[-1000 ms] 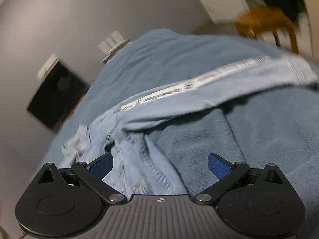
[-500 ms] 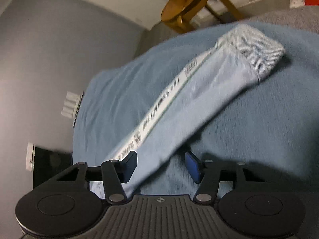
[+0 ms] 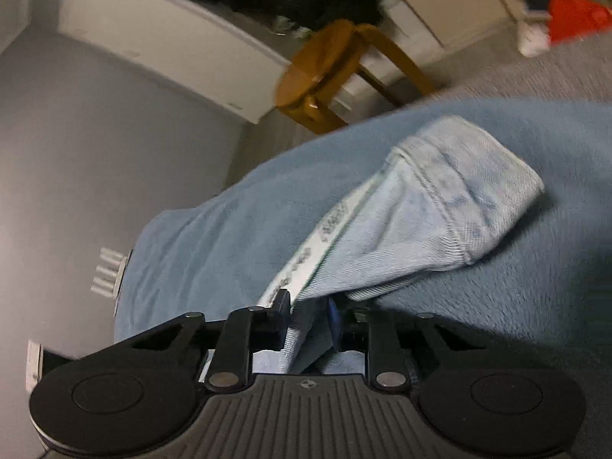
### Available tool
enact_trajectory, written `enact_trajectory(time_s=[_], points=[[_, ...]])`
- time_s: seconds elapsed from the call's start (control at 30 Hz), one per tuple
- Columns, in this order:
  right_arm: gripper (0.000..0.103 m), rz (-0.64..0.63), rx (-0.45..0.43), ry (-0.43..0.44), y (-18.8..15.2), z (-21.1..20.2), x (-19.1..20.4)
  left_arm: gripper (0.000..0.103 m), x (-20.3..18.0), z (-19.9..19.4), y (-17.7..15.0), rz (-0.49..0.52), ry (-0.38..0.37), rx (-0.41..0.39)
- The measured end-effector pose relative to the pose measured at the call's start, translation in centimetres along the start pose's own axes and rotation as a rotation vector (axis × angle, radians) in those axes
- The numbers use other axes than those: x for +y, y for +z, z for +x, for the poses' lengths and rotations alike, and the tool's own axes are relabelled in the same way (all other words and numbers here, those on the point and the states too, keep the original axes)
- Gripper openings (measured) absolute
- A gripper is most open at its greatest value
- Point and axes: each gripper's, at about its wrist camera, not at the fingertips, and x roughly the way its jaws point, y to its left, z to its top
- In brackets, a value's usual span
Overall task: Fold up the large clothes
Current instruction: 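Grasp the cuff of the white-striped sleeve with the right gripper, then lift the sleeve with the right gripper and lay it across the jacket front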
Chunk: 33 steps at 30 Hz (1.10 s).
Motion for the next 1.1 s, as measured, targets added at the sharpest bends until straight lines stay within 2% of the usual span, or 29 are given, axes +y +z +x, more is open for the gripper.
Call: enact_trajectory(time_s=[0.1, 0.17, 0.2, 0.23, 0.43, 0.6, 0.67, 0.77, 0.87, 1.03, 1.1], points=[[0.027, 0.005, 0.004, 0.001, 0.1, 0.7, -0.5, 0.103, -0.1, 0.2, 0.0, 0.016, 0.006, -0.008], [0.021, -0.015, -0.007, 0.001, 0.6, 0.8, -0.1, 0.103, -0.4, 0.6, 0.1, 0.033, 0.020, -0.008], [0.012, -0.047, -0.024, 0.004, 0.7, 0.8, 0.3, 0.103, -0.5, 0.8, 0.2, 0.041, 0.025, -0.009], [0.010, -0.080, -0.040, 0.015, 0.5, -0.1, 1.3, 0.103, -0.6, 1.0, 0.3, 0.050, 0.034, -0.014], [0.007, -0.421, -0.191, 0.157, -1.1, -2.8, 7.8, 0.103, -0.3, 0.7, 0.5, 0.050, 0.033, -0.034], [0.007, -0.751, -0.228, 0.266, -4.2, -2.4, 16.0, 0.103, 0.0, 0.7, 0.5, 0.041, 0.020, -0.039], [0.007, -0.892, -0.209, 0.330, -6.3, -2.3, 19.8, 0.103, 0.2, 0.9, 0.6, 0.030, 0.010, -0.039], [0.007, -1.094, -0.150, 0.454, -11.6, -2.9, 24.3, 0.103, 0.4, 1.2, 0.6, 0.034, 0.008, -0.049], [0.007, -1.232, -0.038, 0.577, -17.5, -3.0, 27.0, 0.103, 0.7, 1.4, 0.6, 0.034, 0.004, -0.054], [0.007, -1.452, 0.251, 0.735, -28.7, -2.8, 27.8, 0.103, 1.8, 1.4, 1.0, 0.007, -0.002, -0.070], [0.007, -1.509, 0.414, 0.762, -33.3, -2.5, 26.9, 0.103, 2.4, 1.4, 1.2, -0.013, 0.012, -0.078]])
